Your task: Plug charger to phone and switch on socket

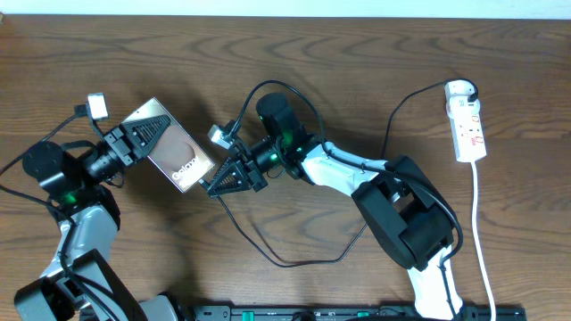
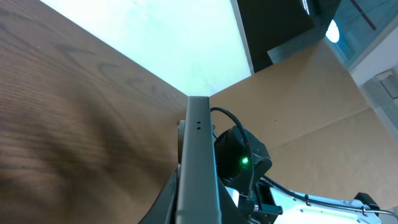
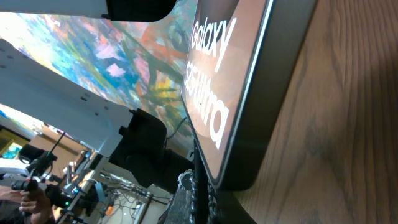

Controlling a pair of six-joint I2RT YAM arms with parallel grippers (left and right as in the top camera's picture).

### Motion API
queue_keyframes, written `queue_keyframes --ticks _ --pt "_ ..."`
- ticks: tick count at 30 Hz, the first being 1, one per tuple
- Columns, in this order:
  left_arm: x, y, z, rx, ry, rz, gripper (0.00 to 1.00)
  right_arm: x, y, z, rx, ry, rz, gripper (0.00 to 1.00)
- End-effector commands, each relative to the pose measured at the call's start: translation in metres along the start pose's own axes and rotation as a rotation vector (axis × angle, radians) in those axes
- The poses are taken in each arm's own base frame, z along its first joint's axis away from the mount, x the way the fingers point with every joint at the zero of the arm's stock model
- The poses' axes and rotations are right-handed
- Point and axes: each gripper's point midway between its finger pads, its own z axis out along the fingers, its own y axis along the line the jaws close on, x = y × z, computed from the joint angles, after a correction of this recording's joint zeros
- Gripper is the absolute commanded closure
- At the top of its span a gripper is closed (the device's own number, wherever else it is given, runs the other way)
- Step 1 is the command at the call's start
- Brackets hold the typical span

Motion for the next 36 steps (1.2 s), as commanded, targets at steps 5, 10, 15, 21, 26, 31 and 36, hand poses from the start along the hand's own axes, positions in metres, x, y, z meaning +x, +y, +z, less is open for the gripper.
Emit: queue_keyframes --ticks 5,10,15,21,26,31,36 --pt "0.009 -0.009 0.001 0.032 0.053 0.043 0.93 -0.004 0.000 -0.006 0.006 -0.010 -0.001 0.99" --pt "0.009 -0.009 0.001 0.032 0.053 0.043 0.93 -0.005 0.000 -0.008 0.006 -0.011 0.000 0.99" --pt "0.009 -0.009 0.001 0.032 0.053 0.043 0.93 -0.005 0.000 -0.008 0.006 -0.011 0.000 0.99" --pt "0.009 -0.009 0.001 0.031 0.052 0.042 0.93 -0.005 -0.001 -0.008 0.013 -0.014 0.009 0.99" --pt "0.007 -0.008 0.001 0.025 0.041 0.042 0.93 -0.006 -0.004 -0.008 0.028 -0.020 0.022 0.99" --pt "0.006 -0.007 0.001 0.021 0.033 0.043 0.93 -0.008 -0.009 -0.007 0.059 -0.031 0.036 0.99" --pt "0.006 -0.007 0.001 0.021 0.033 0.042 0.92 -0.012 -0.015 -0.008 0.096 -0.049 0.054 0.99"
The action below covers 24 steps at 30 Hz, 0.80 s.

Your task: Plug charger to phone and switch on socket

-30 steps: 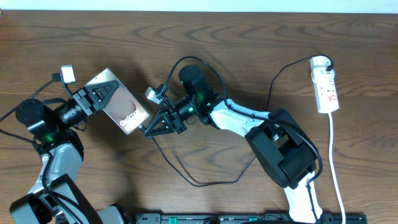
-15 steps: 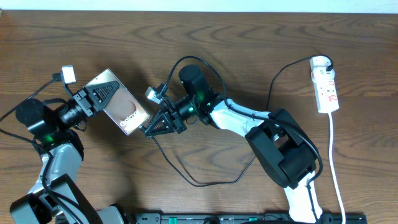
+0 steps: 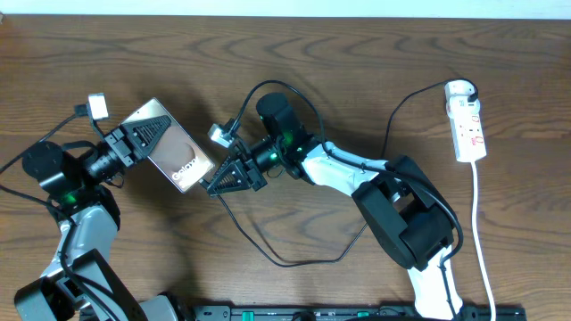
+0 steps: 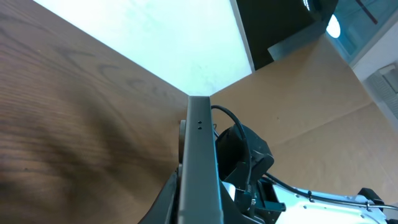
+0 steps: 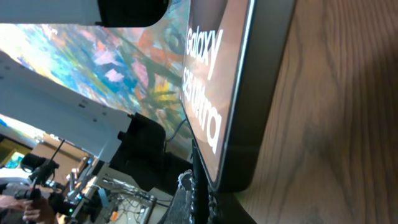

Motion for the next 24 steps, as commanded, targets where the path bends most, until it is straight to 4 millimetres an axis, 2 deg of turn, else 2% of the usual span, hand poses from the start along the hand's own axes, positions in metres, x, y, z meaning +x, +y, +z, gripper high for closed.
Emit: queue_keyframes --ticks 1,9,24 --pt "0.006 -0.007 0.001 0.020 0.031 0.017 0.93 -0.011 -0.011 -0.006 0.074 -0.044 0.011 0.99" --pt "0.006 -0.007 0.002 0.021 0.032 0.017 0.93 -0.027 -0.009 -0.007 0.091 -0.084 -0.005 0.99" --pt "0.016 -0.013 0.002 0.055 0.092 0.028 0.92 -0.035 -0.005 -0.008 0.084 -0.102 -0.029 0.99"
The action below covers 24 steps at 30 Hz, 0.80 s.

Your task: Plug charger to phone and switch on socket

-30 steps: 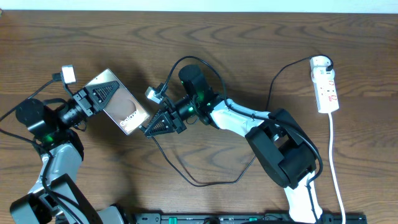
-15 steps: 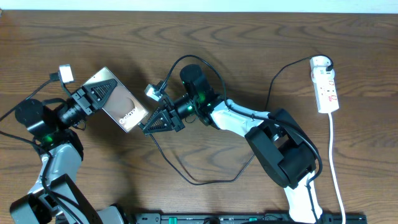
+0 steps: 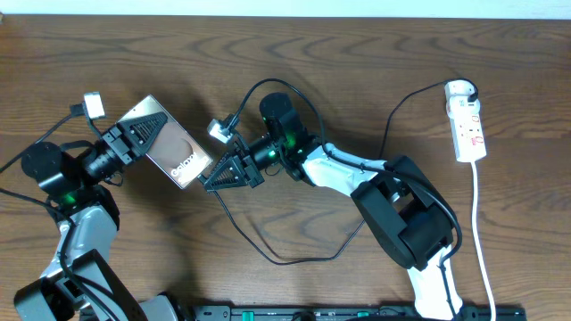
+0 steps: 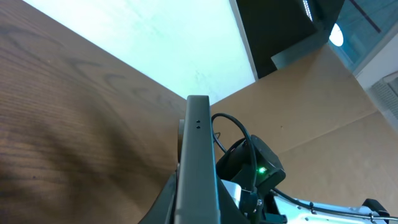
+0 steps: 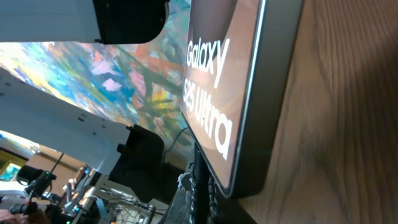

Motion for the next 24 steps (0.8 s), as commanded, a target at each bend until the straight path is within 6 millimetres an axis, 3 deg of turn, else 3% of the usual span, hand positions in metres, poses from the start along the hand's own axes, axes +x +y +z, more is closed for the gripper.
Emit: queue_keyframes --ticks 1,8,24 --pt "0.0225 -0.0154 0.0026 0.073 0.124 0.023 0.93 -0.0233 -0.0063 -0.0068 0.070 -0.067 -0.034 0.99" --pt "0.0302 -0.0200 0.0119 0.095 0.156 0.042 0.93 -0.0248 -0.0066 -0.0069 0.074 -0.073 -0.042 0.99" --pt "0.0300 -0.0199 0.0118 0.095 0.154 0.053 0.93 -0.0242 -0.0058 -0.0081 0.067 -0.069 -0.039 0.97"
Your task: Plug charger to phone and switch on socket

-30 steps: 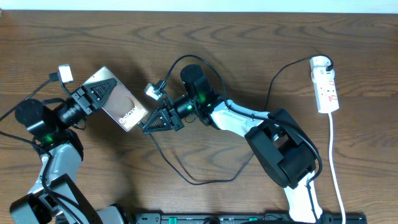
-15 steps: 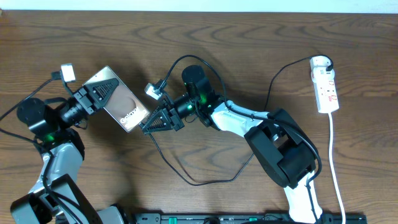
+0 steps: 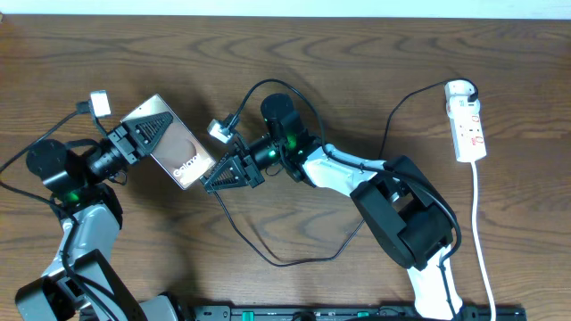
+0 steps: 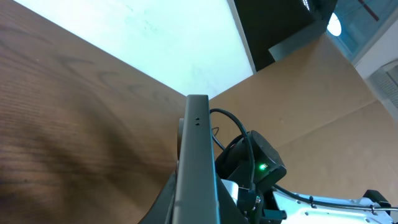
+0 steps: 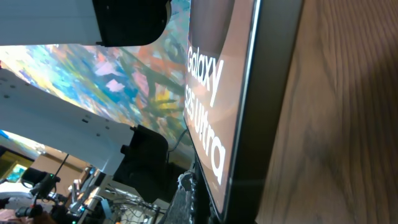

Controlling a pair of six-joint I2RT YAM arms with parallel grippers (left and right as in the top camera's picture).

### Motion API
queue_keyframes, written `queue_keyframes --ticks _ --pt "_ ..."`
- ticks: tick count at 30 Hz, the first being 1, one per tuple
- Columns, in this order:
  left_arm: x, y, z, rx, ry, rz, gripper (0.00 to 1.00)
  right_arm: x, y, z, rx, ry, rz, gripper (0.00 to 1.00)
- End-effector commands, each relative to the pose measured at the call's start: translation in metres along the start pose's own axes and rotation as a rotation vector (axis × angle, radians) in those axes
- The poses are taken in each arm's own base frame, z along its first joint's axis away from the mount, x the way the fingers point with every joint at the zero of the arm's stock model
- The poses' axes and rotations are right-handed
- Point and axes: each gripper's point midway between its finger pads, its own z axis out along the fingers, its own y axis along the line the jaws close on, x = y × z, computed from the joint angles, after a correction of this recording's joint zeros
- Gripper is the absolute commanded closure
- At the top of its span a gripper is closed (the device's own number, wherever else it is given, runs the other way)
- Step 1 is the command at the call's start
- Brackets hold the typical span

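My left gripper (image 3: 147, 134) is shut on a phone (image 3: 176, 149) and holds it on edge over the left of the table, its screen reading "Galaxy S25 Ultra" (image 5: 208, 106). In the left wrist view the phone's grey edge (image 4: 198, 168) rises between the fingers. My right gripper (image 3: 212, 182) is shut on the black charger plug (image 5: 200, 186) right at the phone's lower end; whether the plug is in the port is hidden. The black cable (image 3: 285, 260) loops across the table to the white socket strip (image 3: 466, 120) at the far right.
The strip's white lead (image 3: 482, 241) runs down the right side to the front edge. A black rail (image 3: 339, 313) lies along the front edge. The right arm's base (image 3: 406, 218) stands front right of centre. Bare wooden table (image 3: 178, 259) lies in front of the phone.
The phone and my left gripper have shifted slightly to the right, closing on the right gripper's tips. In the right wrist view the phone's end sits closer to the plug.
At the oldest moment the left gripper held the phone and the right gripper held the plug at its lower end. It stayed so, then both sat slightly further left with the phone a little apart. Now the phone's end is against the plug again.
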Motion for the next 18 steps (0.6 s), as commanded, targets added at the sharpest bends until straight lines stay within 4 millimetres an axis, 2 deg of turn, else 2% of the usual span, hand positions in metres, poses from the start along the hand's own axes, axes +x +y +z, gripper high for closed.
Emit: queue_keyframes --ticks 1,3,6,7,8,10,18 --pt "0.025 -0.017 0.005 0.081 0.130 0.025 0.93 -0.025 -0.007 -0.008 0.077 -0.072 -0.054 0.94" --pt "0.023 -0.016 0.005 0.077 0.123 0.025 0.93 -0.026 -0.007 -0.009 0.076 -0.072 -0.044 0.87" --pt "0.020 -0.014 0.006 0.064 0.102 0.025 0.93 -0.023 -0.004 -0.008 0.060 -0.060 -0.044 0.68" --pt "0.019 -0.013 0.006 0.061 0.096 0.025 0.93 -0.022 -0.003 -0.008 0.052 -0.055 -0.044 0.55" --pt "0.018 -0.013 0.006 0.058 0.091 0.029 0.92 -0.021 -0.001 -0.008 0.043 -0.049 -0.045 0.26" --pt "0.017 -0.012 0.006 0.053 0.083 0.032 0.92 -0.020 0.001 -0.008 0.030 -0.039 -0.044 0.01" --pt "0.013 -0.010 0.006 0.042 0.066 0.036 0.93 -0.018 0.004 -0.008 0.013 -0.027 -0.045 0.01"
